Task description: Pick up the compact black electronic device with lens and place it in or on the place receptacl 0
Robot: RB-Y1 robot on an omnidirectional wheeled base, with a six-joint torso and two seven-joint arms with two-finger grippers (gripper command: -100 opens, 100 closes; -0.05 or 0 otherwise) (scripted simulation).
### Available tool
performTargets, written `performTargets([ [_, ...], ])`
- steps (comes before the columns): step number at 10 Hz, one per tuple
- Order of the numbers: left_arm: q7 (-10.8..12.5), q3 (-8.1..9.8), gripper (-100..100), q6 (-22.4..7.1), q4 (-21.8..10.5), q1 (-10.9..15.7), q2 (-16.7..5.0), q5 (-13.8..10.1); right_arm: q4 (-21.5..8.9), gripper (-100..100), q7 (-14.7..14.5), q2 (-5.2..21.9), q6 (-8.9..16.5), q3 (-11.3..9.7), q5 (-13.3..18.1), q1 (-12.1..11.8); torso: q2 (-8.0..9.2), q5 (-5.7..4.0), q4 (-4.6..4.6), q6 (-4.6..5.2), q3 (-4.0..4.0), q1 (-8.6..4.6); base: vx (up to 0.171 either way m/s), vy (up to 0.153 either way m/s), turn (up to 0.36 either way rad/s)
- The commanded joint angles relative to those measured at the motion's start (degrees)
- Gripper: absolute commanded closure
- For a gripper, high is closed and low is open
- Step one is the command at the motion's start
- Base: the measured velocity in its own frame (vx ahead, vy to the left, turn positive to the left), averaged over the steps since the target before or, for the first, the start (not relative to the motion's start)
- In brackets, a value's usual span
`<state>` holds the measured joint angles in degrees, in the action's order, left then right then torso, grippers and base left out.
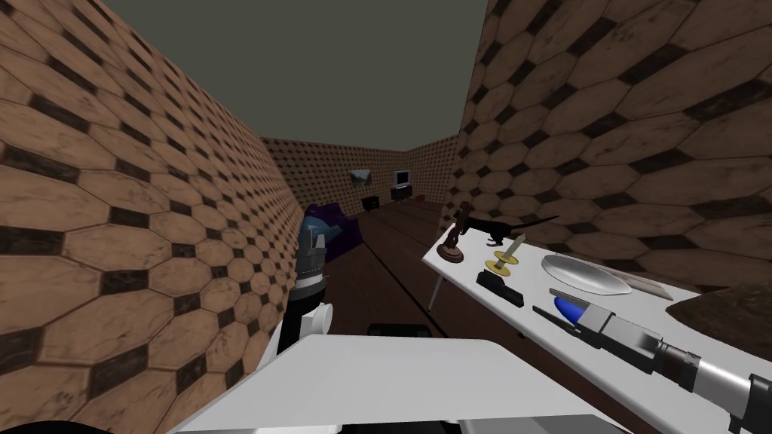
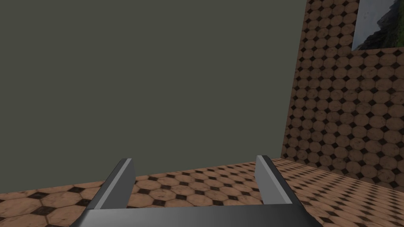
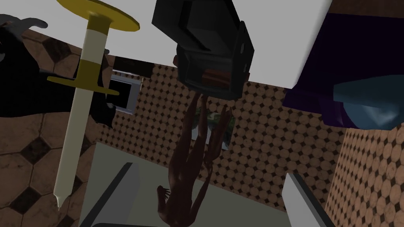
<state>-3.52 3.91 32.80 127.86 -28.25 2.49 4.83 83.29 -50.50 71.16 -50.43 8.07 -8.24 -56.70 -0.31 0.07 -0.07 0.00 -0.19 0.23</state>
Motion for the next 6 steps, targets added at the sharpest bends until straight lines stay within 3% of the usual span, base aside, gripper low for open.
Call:
performTargets([
  [1,0.00,0.00,0,0.00,0.00,0.00,0.00,0.00,-2.30,-100,-1.55,2.86,-1.53,-1.43,-0.88,-1.35,0.00,0.00,0.00,0.00,0.00,0.00,0.098,0.074,0.078],
  [2,0.00,0.00,0,0.00,0.00,0.00,0.00,0.00,-2.30,-100,-1.55,3.30,-1.53,-1.43,-0.88,-1.35,-0.02,0.01,0.00,-0.01,0.00,0.05,0.091,0.068,0.042],
  [6,0.00,0.00,0,0.00,0.00,-0.01,0.00,0.00,-6.79,-100,-5.13,10.24,-4.41,-5.34,-2.92,-5.37,-0.17,-0.01,-0.04,0.00,-0.10,-0.02,0.137,0.059,0.081],
])
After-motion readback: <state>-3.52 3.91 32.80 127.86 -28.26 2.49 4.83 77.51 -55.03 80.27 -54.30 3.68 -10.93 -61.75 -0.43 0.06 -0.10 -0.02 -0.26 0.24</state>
